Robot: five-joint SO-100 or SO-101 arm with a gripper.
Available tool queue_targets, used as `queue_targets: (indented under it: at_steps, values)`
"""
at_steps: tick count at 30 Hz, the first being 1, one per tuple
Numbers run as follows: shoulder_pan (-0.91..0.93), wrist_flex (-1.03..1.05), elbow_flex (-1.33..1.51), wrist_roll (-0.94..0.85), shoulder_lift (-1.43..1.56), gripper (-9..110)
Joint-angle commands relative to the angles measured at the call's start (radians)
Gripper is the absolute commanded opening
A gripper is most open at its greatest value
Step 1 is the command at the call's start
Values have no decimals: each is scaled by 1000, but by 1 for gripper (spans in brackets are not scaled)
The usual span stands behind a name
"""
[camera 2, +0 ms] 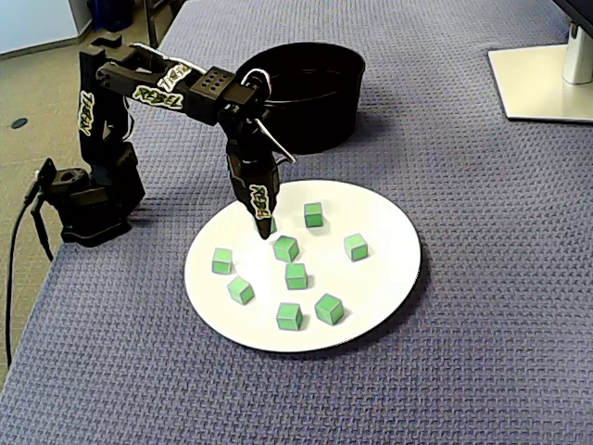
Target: Pick up the items on the white plate and put them in the black container.
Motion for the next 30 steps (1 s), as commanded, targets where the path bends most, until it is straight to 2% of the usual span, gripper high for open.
queue_targets:
  at_steps: [1, 14, 17, 20, 24, 30]
  values:
    - [-29, -18, -34, 23, 3, 19]
    - [-58, -20, 3, 67, -9, 0]
    - [-63, -14, 18, 97, 14, 0]
    - [-75, 150, -32, 153, 86, 0]
    - [-94, 341, -163, 328, 252, 0]
    - [-215, 242, -341, 916, 525, 0]
